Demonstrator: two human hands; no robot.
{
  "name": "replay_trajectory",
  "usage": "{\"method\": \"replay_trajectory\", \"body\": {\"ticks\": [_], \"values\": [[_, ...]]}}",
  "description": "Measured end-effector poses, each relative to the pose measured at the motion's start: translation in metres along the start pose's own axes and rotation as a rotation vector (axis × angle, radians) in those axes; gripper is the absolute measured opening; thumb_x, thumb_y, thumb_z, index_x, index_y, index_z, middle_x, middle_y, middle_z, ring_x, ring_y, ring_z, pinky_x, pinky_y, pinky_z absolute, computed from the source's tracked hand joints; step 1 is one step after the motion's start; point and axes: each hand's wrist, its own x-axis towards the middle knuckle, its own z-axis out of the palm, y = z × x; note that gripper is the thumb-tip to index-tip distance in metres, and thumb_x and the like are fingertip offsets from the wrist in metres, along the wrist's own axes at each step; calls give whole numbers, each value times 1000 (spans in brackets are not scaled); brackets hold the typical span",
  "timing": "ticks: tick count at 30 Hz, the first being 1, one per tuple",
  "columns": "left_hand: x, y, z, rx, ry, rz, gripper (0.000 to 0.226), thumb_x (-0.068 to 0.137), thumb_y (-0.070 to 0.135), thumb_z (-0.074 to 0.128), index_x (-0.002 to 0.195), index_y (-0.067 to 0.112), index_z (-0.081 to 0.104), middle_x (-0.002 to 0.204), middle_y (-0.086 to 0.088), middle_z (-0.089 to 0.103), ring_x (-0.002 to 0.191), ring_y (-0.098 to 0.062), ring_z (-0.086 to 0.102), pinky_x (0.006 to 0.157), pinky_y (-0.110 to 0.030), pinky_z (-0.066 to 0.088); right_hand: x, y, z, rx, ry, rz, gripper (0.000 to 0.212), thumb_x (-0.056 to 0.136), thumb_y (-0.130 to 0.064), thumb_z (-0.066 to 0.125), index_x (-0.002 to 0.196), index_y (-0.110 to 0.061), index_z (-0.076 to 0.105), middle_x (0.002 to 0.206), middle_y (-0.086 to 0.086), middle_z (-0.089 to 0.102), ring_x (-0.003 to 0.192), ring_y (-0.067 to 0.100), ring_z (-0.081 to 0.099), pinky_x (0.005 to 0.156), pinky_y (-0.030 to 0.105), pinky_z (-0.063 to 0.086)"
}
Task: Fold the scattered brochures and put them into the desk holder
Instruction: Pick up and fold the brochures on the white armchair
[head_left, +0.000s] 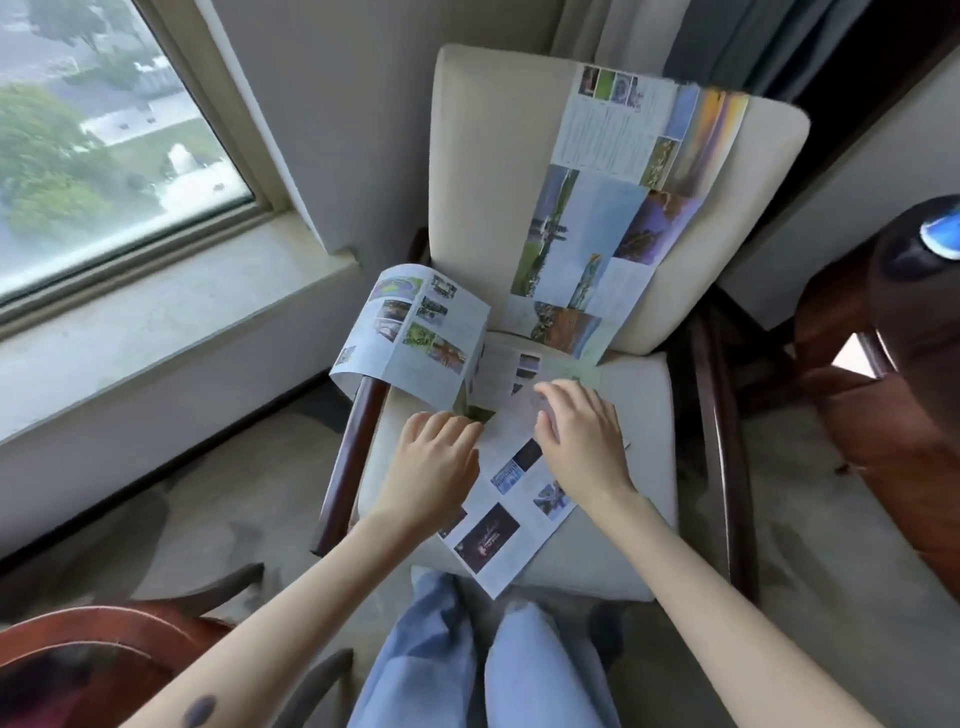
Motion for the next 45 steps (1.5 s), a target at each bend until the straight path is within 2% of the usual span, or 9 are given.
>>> {"method": "replay_trajectory", "body": {"ticks": [9, 12, 17, 26, 29, 32, 38, 42, 45], "values": [[-17, -31, 157, -61, -312, -68, 24, 63, 18, 85, 84, 14, 72, 82, -1, 72, 76, -23, 69, 73, -35, 56, 21, 99, 123, -111, -261, 191, 36, 95, -19, 40, 131, -16, 46, 133, 0, 50, 123, 20, 43, 99, 32, 30], [-31, -43, 201, -64, -370, -156, 15, 77, 18, 65, 87, 10, 72, 87, -9, 72, 77, -29, 70, 71, -40, 54, 30, 131, 158, -176, -327, 227, 41, 95, -21, 39, 136, -15, 39, 137, 5, 46, 125, 23, 42, 100, 35, 30], [-49, -48, 250, -217, -553, -704, 40, 93, 21, 50, 131, 7, 47, 134, -14, 48, 113, -36, 52, 88, -45, 42, 47, 176, 196, -289, -404, 278, 54, 95, -31, 42, 143, -12, 25, 148, 9, 28, 133, 23, 32, 102, 39, 28], [-34, -48, 286, -721, -343, -1417, 53, 88, 17, 60, 132, -3, 38, 117, -20, 49, 106, -33, 50, 89, -41, 40, 72, 226, 212, -206, -430, 447, 67, 91, -36, 51, 145, -10, 21, 151, 12, 26, 139, 25, 25, 106, 43, 22], [-24, -50, 289, -890, -231, -1610, 25, 84, 13, 65, 102, 5, 50, 91, -13, 47, 83, -23, 47, 71, -34, 39, 71, 230, 215, -126, -396, 561, 67, 91, -34, 52, 145, -9, 21, 152, 11, 27, 139, 25, 27, 109, 46, 18], [-20, -57, 289, -1155, -168, -1818, 21, 86, 9, 63, 102, 2, 52, 100, -15, 51, 90, -24, 50, 83, -37, 42, 69, 230, 218, -97, -329, 634, 67, 90, -33, 53, 144, -7, 24, 148, 15, 31, 136, 29, 30, 111, 47, 16], [-26, -67, 267, -1355, -186, -1764, 19, 91, 11, 57, 106, 2, 60, 102, -12, 62, 101, -24, 55, 95, -38, 39, 66, 251, 210, 171, -264, 820, 54, 90, -31, 56, 132, -1, 42, 135, 23, 45, 125, 35, 42, 100, 42, 32], [-32, -72, 253, -1391, -169, -1709, 15, 94, 15, 52, 106, 6, 55, 100, -11, 63, 88, -23, 61, 88, -41, 45, 51, 267, 199, 454, -310, 862, 29, 90, -17, 59, 111, 4, 59, 107, 22, 64, 95, 30, 59, 72, 27, 43], [-27, -67, 243, -1317, -136, -1648, 17, 94, 18, 52, 106, 7, 58, 97, -9, 66, 88, -22, 63, 79, -37, 48, 41, 267, 192, 509, -339, 825, 13, 89, -15, 59, 88, -3, 63, 73, 7, 57, 74, 20, 48, 48, 8, 32]]}}
